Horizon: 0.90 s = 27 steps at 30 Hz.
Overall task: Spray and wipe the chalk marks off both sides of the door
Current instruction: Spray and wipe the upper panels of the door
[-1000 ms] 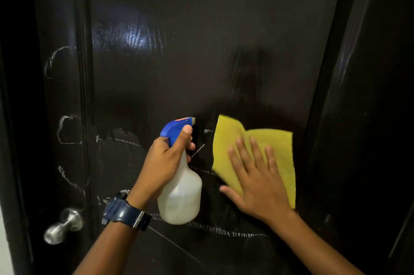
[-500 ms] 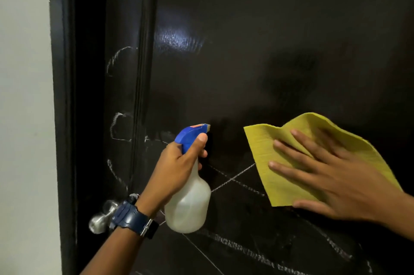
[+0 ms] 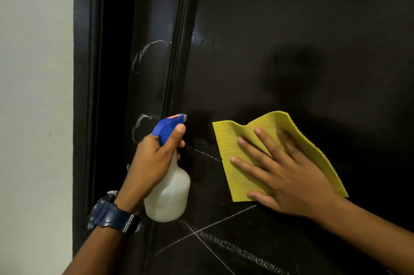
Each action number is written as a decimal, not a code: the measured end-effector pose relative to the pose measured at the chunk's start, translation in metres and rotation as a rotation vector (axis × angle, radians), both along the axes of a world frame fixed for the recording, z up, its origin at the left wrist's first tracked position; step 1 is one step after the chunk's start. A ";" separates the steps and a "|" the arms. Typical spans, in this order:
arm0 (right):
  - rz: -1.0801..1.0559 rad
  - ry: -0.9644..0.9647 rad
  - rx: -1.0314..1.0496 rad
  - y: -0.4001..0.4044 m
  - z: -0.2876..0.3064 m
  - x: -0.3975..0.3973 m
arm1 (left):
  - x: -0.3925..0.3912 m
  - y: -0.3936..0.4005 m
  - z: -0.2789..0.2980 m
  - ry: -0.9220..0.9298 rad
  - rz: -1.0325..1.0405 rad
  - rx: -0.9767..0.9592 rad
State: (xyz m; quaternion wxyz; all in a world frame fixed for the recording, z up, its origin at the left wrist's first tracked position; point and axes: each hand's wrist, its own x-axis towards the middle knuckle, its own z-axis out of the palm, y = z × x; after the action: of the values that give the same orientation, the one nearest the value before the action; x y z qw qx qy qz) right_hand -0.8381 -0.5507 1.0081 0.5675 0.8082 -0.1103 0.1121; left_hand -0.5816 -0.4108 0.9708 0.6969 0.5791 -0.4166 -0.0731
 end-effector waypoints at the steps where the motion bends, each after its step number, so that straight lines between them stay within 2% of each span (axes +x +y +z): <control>1: -0.001 -0.006 -0.003 0.002 -0.003 0.012 | 0.008 0.004 0.000 -0.011 0.013 0.004; 8: 0.011 -0.113 0.037 0.016 -0.027 0.108 | 0.067 0.018 -0.002 -0.015 -0.047 -0.006; 16: -0.087 -0.359 0.121 0.037 -0.057 0.201 | 0.096 0.026 0.002 -0.060 -0.144 -0.029; 20: -0.125 -0.420 0.137 0.044 -0.059 0.212 | 0.091 0.028 0.000 -0.081 -0.172 -0.011; 27: -0.162 -0.363 0.125 0.047 -0.057 0.193 | 0.064 0.031 -0.010 -0.075 -0.231 0.007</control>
State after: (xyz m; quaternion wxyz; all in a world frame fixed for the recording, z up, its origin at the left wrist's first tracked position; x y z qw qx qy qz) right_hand -0.6449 -0.5042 0.9513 0.4942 0.7967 -0.2824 0.2029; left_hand -0.5180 -0.3799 0.9604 0.6659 0.5318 -0.5061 -0.1328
